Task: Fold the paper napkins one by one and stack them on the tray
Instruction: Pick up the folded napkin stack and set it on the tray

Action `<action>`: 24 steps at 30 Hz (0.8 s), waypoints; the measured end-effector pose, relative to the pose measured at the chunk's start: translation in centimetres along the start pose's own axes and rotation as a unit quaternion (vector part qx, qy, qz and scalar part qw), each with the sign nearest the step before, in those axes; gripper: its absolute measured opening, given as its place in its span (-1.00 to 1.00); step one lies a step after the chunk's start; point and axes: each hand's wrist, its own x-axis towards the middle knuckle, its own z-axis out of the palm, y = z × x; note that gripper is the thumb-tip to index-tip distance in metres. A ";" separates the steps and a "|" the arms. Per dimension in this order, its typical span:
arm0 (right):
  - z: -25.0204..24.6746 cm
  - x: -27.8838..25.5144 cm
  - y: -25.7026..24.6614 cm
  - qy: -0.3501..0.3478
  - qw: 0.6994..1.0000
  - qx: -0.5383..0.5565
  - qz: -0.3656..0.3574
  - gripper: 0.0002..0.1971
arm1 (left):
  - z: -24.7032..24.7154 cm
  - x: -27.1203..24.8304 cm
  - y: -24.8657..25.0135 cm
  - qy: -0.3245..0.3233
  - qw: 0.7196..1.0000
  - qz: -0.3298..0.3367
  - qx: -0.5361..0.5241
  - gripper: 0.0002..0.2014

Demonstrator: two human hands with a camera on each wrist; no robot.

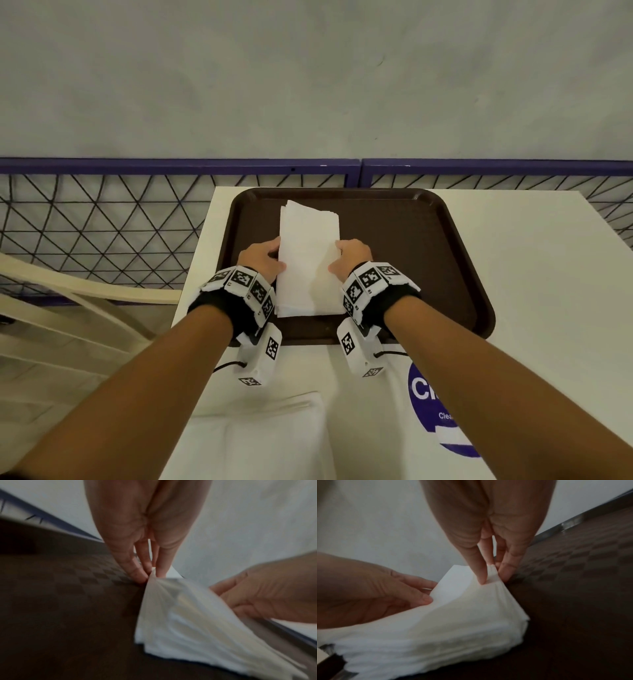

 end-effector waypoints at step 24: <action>11.5 -17.6 -1.6 -0.215 0.932 -0.228 -0.183 0.12 | -2.9 -22.6 -16.2 -0.023 0.990 -0.138 -0.013 -0.03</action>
